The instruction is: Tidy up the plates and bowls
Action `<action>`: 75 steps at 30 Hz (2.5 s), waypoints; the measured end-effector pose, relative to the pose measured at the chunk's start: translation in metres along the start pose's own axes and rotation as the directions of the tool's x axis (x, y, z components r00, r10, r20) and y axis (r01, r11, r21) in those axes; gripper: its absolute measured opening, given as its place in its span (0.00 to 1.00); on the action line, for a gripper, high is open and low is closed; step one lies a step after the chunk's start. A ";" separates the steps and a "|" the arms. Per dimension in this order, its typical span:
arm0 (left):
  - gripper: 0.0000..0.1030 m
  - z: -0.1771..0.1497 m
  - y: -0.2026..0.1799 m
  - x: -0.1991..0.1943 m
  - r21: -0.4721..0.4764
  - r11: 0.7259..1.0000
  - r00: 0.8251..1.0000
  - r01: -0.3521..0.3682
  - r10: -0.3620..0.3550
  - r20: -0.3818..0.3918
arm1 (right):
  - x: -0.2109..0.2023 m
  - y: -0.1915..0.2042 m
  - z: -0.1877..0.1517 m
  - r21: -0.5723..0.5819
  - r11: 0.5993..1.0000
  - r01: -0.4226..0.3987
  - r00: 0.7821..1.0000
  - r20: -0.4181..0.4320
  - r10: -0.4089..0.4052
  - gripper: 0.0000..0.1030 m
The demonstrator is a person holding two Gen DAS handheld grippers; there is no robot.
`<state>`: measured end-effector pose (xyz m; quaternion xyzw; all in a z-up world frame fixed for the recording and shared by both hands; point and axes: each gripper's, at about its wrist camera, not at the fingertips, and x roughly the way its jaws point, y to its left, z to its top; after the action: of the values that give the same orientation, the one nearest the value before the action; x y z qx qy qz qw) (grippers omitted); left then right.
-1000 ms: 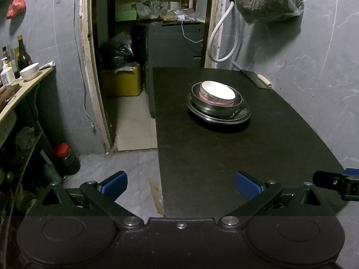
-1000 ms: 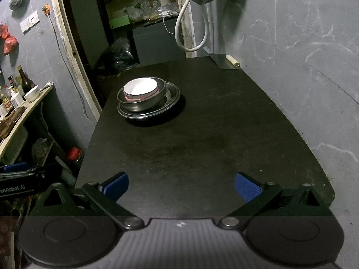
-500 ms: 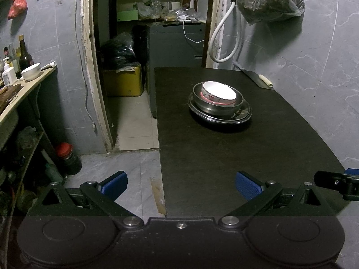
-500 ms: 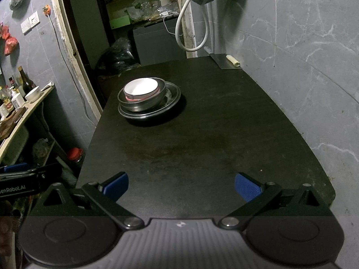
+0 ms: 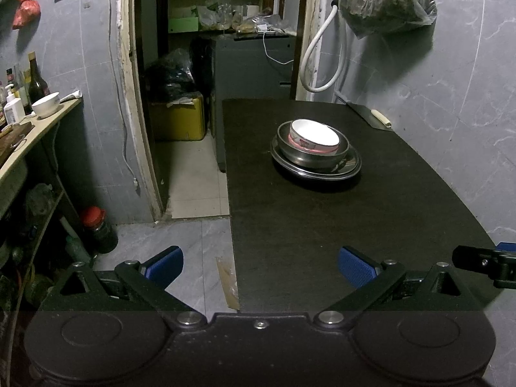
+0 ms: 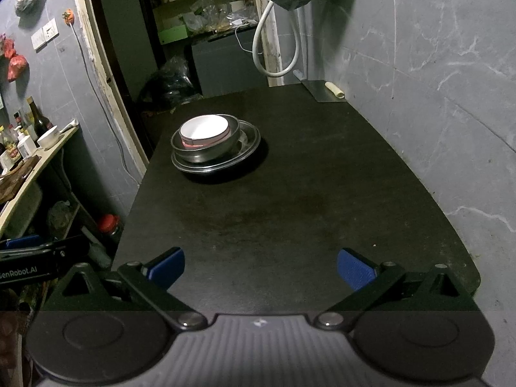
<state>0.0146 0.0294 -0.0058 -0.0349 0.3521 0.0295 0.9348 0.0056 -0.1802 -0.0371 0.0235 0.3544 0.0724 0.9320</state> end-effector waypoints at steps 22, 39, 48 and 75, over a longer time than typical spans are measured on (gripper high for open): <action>0.99 -0.001 0.000 0.000 0.000 1.000 1.000 0.000 0.000 0.000 | -0.002 0.000 0.000 0.003 1.000 -0.003 1.000 0.001 0.003 1.00; 0.99 -0.001 0.001 0.000 0.000 1.000 1.000 -0.001 0.001 0.000 | -0.004 0.001 -0.002 0.010 1.000 -0.011 1.000 -0.002 0.011 1.00; 0.99 -0.001 0.001 0.000 0.000 1.000 1.000 -0.001 0.001 0.000 | -0.003 0.001 -0.002 0.010 1.000 -0.011 1.000 -0.003 0.011 1.00; 0.99 -0.001 0.006 0.001 0.004 1.000 1.000 -0.002 0.002 -0.005 | 0.004 -0.002 0.000 0.018 1.000 -0.007 1.000 -0.014 0.008 1.00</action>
<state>0.0143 0.0349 -0.0081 -0.0328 0.3545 0.0296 0.9340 0.0088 -0.1811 -0.0398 0.0328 0.3617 0.0728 0.9289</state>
